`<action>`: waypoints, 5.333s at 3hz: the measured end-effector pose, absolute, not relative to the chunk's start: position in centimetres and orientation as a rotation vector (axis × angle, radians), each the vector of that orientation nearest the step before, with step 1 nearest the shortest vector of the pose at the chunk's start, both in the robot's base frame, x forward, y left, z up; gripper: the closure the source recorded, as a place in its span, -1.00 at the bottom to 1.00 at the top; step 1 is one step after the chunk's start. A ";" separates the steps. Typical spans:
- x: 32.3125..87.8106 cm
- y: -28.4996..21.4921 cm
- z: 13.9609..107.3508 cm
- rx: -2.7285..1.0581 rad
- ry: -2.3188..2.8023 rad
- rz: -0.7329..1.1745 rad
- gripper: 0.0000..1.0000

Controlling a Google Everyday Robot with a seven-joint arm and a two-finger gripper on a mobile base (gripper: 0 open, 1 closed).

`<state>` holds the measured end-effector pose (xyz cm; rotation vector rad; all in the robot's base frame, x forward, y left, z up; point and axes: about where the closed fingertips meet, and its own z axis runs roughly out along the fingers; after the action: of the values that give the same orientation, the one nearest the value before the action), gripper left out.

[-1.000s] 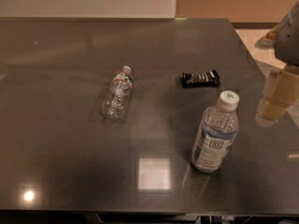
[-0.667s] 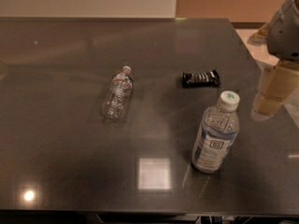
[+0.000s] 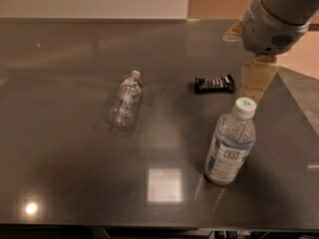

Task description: Move water bottle near rxbar chocolate

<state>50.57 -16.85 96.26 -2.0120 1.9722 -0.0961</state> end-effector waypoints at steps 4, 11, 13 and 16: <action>56.0 -0.9 93.1 -2.488 1.311 0.114 -1.00; 55.5 6.2 85.2 -2.965 0.390 0.145 -0.84; 55.2 5.8 84.4 -3.014 0.312 0.115 -0.01; 56.9 4.2 86.5 -3.044 0.368 -0.011 1.00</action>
Offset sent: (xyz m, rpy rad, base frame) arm 0.0611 0.1255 -0.0239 0.0597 0.0272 0.4728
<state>56.92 4.18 86.50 -3.0439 0.3682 -0.0108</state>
